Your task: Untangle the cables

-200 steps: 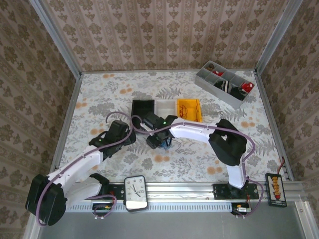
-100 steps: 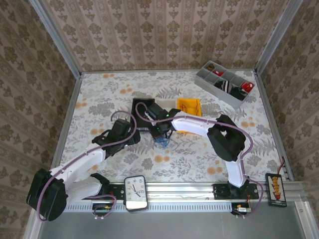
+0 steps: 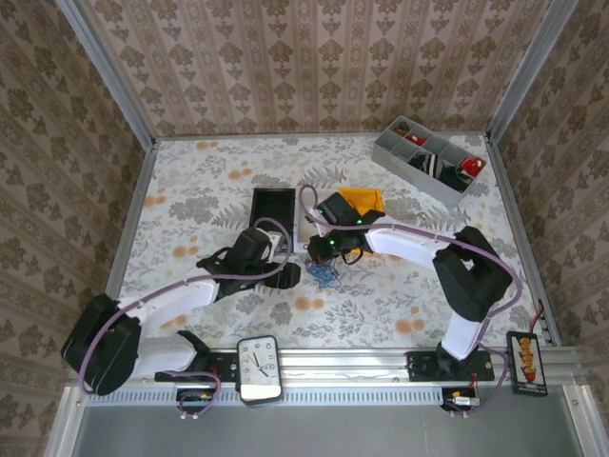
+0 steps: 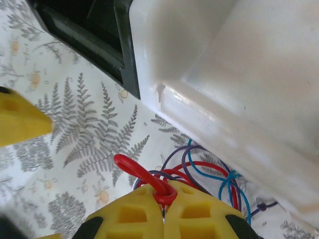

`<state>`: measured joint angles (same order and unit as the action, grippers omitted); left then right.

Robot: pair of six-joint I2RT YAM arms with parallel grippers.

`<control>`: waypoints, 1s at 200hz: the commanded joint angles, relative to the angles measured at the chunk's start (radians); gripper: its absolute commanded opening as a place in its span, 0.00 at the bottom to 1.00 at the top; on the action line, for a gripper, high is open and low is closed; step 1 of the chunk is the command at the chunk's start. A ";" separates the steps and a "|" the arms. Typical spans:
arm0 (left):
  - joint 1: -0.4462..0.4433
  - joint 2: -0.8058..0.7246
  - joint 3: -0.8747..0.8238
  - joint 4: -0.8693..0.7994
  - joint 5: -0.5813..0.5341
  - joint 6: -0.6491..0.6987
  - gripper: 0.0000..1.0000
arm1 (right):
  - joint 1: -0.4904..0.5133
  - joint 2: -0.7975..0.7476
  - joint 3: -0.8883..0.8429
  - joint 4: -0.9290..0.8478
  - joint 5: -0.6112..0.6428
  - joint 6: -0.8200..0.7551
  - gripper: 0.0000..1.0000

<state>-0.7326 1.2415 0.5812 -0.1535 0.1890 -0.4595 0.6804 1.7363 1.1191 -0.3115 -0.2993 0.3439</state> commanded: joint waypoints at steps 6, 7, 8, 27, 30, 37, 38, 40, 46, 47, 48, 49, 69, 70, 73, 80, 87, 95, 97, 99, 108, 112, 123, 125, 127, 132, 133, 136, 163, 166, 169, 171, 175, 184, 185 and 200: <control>-0.021 0.071 0.068 0.089 0.113 0.102 0.86 | -0.022 -0.084 -0.079 0.051 -0.116 0.039 0.00; -0.022 0.073 0.069 0.091 0.116 0.104 0.86 | -0.024 -0.086 -0.081 0.052 -0.116 0.040 0.00; -0.023 0.076 0.071 0.093 0.119 0.106 0.86 | -0.025 -0.088 -0.082 0.052 -0.117 0.041 0.00; -0.040 0.120 0.087 0.154 0.204 0.151 0.87 | -0.051 -0.124 -0.121 0.058 -0.123 0.056 0.00; -0.044 0.127 0.091 0.162 0.219 0.158 0.87 | -0.055 -0.128 -0.123 0.059 -0.120 0.059 0.00; -0.048 0.143 0.102 0.172 0.247 0.168 0.88 | -0.065 -0.137 -0.133 0.061 -0.121 0.065 0.00; -0.048 0.146 0.104 0.173 0.249 0.169 0.88 | -0.066 -0.139 -0.135 0.061 -0.122 0.066 0.00; -0.049 0.149 0.108 0.172 0.257 0.172 0.88 | -0.068 -0.142 -0.137 0.061 -0.123 0.066 0.00; -0.050 0.168 0.122 0.171 0.277 0.181 0.89 | -0.075 -0.148 -0.142 0.061 -0.126 0.069 0.00; -0.050 0.171 0.124 0.171 0.280 0.181 0.89 | -0.076 -0.149 -0.143 0.062 -0.126 0.071 0.00; -0.049 0.175 0.126 0.171 0.283 0.182 0.89 | -0.077 -0.151 -0.144 0.062 -0.126 0.071 0.00; -0.049 0.177 0.129 0.170 0.285 0.184 0.89 | -0.078 -0.153 -0.144 0.062 -0.125 0.072 0.00; -0.055 0.253 0.173 0.160 0.298 0.200 0.89 | -0.097 -0.177 -0.161 0.086 -0.123 0.102 0.00; -0.055 0.257 0.175 0.161 0.298 0.201 0.88 | -0.098 -0.178 -0.161 0.088 -0.122 0.104 0.00; -0.057 0.269 0.179 0.161 0.297 0.203 0.88 | -0.102 -0.181 -0.164 0.093 -0.122 0.111 0.00; -0.061 0.293 0.189 0.163 0.288 0.207 0.88 | -0.110 -0.189 -0.170 0.107 -0.129 0.126 0.00; -0.066 0.312 0.197 0.164 0.268 0.211 0.87 | -0.118 -0.196 -0.174 0.120 -0.134 0.143 0.00; -0.074 0.328 0.204 0.170 0.249 0.219 0.87 | -0.130 -0.204 -0.184 0.135 -0.147 0.161 0.00; -0.077 0.332 0.205 0.171 0.244 0.220 0.86 | -0.133 -0.206 -0.185 0.139 -0.151 0.165 0.00; -0.078 0.336 0.207 0.172 0.241 0.222 0.86 | -0.135 -0.208 -0.188 0.141 -0.155 0.168 0.00; -0.085 0.353 0.217 0.170 0.229 0.228 0.82 | -0.147 -0.218 -0.196 0.151 -0.164 0.186 0.00; -0.087 0.360 0.222 0.170 0.227 0.229 0.81 | -0.152 -0.222 -0.200 0.154 -0.169 0.193 0.00; -0.089 0.377 0.227 0.176 0.232 0.232 0.79 | -0.166 -0.238 -0.213 0.166 -0.186 0.207 0.00; -0.089 0.380 0.228 0.178 0.233 0.234 0.78 | -0.169 -0.242 -0.214 0.167 -0.187 0.210 0.00; -0.090 0.383 0.229 0.179 0.233 0.234 0.76 | -0.171 -0.245 -0.217 0.169 -0.189 0.213 0.00; -0.090 0.391 0.231 0.183 0.234 0.235 0.71 | -0.179 -0.253 -0.222 0.172 -0.196 0.219 0.00; -0.090 0.392 0.232 0.185 0.236 0.235 0.70 | -0.180 -0.254 -0.223 0.172 -0.199 0.221 0.00; -0.088 0.396 0.233 0.188 0.239 0.236 0.67 | -0.185 -0.258 -0.225 0.175 -0.205 0.226 0.00; -0.081 0.419 0.238 0.203 0.239 0.227 0.23 | -0.237 -0.288 -0.263 0.195 -0.235 0.272 0.00; -0.079 0.420 0.238 0.204 0.237 0.226 0.19 | -0.244 -0.292 -0.268 0.195 -0.237 0.275 0.00; -0.078 0.421 0.238 0.204 0.237 0.224 0.14 | -0.247 -0.296 -0.272 0.198 -0.238 0.278 0.00; -0.077 0.422 0.238 0.204 0.235 0.224 0.12 | -0.251 -0.297 -0.275 0.198 -0.239 0.279 0.00; -0.074 0.423 0.238 0.203 0.233 0.220 0.08 | -0.256 -0.304 -0.281 0.197 -0.240 0.280 0.00; -0.067 0.422 0.234 0.208 0.233 0.215 0.00 | -0.268 -0.317 -0.292 0.193 -0.238 0.281 0.00; -0.067 0.422 0.233 0.209 0.232 0.214 0.00 | -0.269 -0.318 -0.293 0.192 -0.238 0.281 0.00; -0.055 0.412 0.220 0.207 0.214 0.199 0.00 | -0.289 -0.338 -0.312 0.174 -0.228 0.279 0.00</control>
<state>-0.8089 1.6562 0.7963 0.0402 0.4221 -0.2485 0.4179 1.4471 0.8371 -0.1417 -0.5030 0.5953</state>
